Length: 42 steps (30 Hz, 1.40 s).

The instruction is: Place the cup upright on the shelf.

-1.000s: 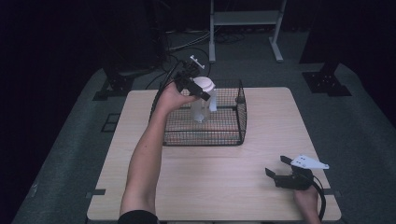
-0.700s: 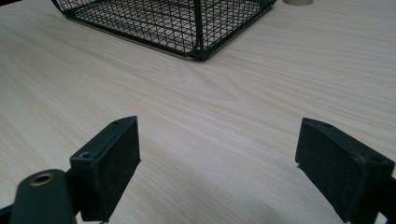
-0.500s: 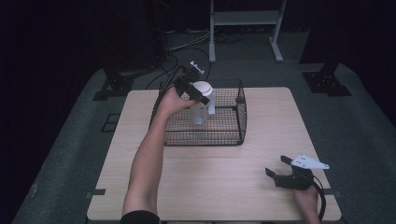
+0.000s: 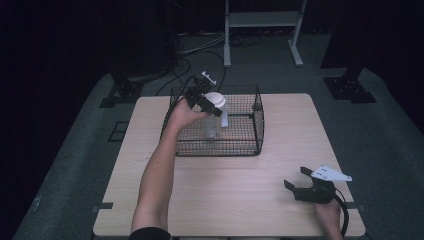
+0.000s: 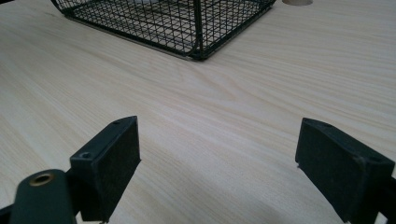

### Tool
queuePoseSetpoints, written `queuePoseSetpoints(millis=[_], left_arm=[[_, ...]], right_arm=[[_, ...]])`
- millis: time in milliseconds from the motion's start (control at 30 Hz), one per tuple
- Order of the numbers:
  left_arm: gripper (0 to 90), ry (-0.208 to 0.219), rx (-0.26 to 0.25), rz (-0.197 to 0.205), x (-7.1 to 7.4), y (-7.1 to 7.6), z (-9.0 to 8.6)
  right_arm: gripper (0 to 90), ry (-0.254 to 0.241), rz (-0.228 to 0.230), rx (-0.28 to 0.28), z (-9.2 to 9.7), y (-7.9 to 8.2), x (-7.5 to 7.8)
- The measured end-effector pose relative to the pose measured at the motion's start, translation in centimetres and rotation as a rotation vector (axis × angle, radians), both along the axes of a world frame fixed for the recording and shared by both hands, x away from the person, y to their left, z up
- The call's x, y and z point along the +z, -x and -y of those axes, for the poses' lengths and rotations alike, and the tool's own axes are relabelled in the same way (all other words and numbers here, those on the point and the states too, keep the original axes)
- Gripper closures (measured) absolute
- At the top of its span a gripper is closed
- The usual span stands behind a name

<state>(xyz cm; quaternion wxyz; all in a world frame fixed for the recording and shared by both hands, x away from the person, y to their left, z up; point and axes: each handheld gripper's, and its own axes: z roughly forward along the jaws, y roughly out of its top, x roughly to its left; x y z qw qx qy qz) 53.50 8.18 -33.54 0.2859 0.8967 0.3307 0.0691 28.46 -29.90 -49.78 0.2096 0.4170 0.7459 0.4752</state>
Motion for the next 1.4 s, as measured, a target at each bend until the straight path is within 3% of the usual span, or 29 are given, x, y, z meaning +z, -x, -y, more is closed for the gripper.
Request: queuePoseSetpoints(millis=[133,533,867,1400], left_arm=[[5.3,0.002,0.007,-0.005,-0.6,0.1,-0.3],[5.3,0.04,0.017,0.033,-1.3,1.3,-1.5],[5.1,0.026,0.004,0.064,-1.4,1.7,-1.5],[2.7,0.03,0.013,0.056,-1.3,1.7,-1.5]], right_arm=[[12.9,0.001,0.001,0.002,0.0,0.0,0.0],[12.9,0.006,0.008,0.002,0.0,0.0,0.0],[12.9,0.011,0.004,0.0,-0.1,0.0,0.0],[12.9,0.013,0.003,0.001,-0.1,0.0,0.0]])
